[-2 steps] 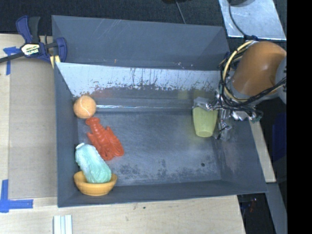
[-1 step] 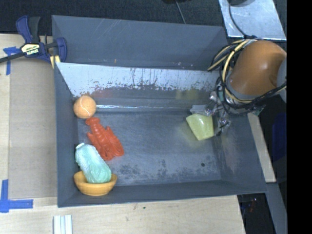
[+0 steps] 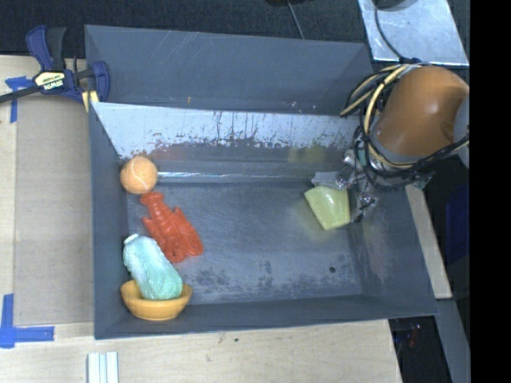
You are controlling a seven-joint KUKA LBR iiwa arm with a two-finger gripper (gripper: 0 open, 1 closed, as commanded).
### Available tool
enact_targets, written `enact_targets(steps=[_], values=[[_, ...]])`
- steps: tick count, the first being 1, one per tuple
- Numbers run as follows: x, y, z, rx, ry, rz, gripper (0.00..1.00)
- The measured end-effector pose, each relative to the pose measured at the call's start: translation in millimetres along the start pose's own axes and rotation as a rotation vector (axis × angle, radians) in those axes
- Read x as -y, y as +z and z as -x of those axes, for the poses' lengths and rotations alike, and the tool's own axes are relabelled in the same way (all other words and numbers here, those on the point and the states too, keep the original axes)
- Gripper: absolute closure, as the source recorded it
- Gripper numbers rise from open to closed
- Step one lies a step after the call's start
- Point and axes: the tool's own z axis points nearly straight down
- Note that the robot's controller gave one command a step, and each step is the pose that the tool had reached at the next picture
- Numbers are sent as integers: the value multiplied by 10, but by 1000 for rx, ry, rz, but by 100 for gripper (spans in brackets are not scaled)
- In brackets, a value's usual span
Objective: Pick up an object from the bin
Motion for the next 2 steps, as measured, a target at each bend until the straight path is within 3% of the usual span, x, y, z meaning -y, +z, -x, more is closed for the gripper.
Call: enact_targets(steps=[1,2], values=[[-17,-300,-35,-10,-4,4,100],[17,-735,-39,-10,1,-5,100]])
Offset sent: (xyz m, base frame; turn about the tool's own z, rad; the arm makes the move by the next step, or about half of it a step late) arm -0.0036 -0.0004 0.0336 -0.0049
